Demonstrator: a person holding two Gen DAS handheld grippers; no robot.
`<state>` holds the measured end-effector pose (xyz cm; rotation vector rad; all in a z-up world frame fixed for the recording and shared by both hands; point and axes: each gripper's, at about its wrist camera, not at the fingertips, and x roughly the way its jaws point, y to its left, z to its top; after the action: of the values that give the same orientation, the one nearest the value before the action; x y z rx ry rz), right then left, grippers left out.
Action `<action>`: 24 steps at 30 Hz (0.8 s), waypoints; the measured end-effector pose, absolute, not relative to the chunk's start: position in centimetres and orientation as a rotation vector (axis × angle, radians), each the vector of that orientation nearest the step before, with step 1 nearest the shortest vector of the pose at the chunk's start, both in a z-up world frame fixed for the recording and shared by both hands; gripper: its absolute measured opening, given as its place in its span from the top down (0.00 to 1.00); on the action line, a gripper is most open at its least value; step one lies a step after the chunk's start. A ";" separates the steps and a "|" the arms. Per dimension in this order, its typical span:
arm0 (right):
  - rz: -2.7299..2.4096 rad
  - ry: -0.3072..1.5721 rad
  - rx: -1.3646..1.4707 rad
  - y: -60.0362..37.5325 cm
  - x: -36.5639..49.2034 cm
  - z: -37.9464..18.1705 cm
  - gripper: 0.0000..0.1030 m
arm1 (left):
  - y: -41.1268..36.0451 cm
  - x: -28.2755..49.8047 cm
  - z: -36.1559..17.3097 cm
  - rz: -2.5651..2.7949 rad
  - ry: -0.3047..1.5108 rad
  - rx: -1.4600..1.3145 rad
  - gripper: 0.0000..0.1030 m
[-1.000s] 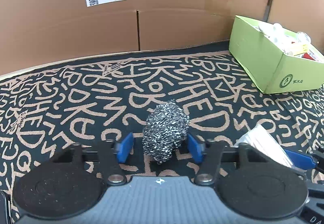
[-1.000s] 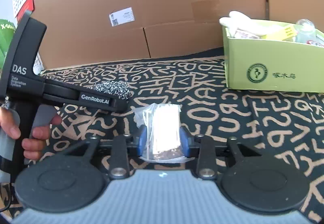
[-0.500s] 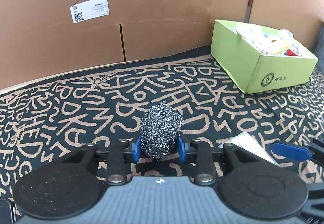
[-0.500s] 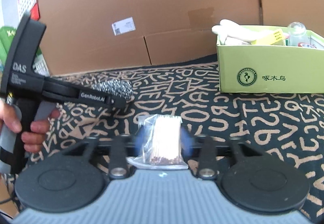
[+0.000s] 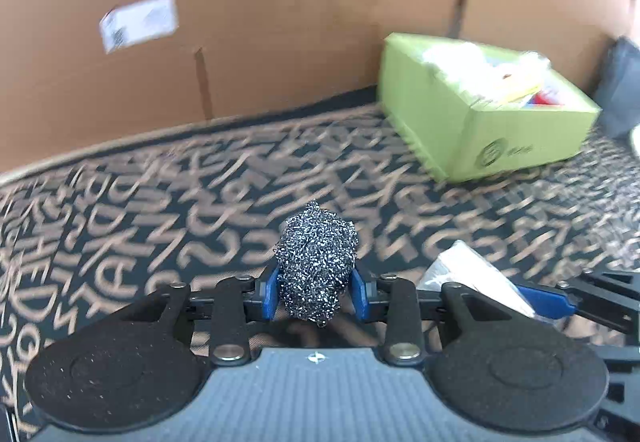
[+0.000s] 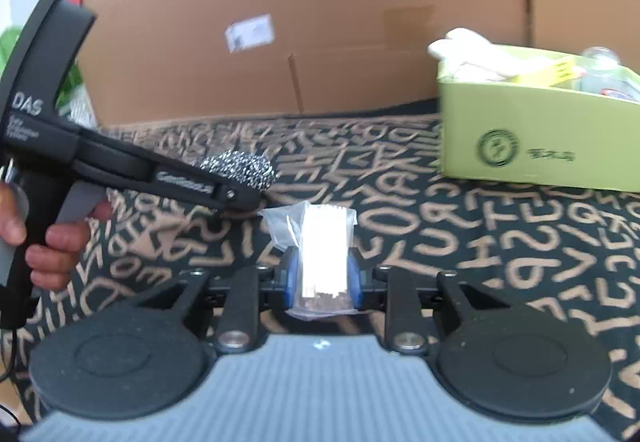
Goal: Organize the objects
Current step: 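Carry the scrubber and bag of sticks over the shoebox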
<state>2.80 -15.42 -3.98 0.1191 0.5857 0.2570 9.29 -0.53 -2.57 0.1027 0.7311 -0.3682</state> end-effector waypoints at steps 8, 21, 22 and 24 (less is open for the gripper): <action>0.059 0.384 0.122 -22.0 1.1 1.2 0.76 | -7.0 9.6 3.6 -0.565 0.590 0.113 0.64; -0.302 0.268 0.059 -34.0 8.8 3.9 0.76 | -18.8 17.7 6.1 -0.619 0.543 0.159 0.64; -0.313 0.268 0.055 -34.5 9.8 3.6 0.76 | -19.4 18.3 5.9 -0.613 0.546 0.159 0.63; -0.333 0.272 0.040 -35.4 11.5 2.6 0.74 | -20.4 19.4 5.3 -0.610 0.543 0.163 0.60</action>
<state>11.55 -35.39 2.57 0.0396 0.2721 -0.3334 19.36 -20.37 5.27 0.1628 0.5434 -0.6105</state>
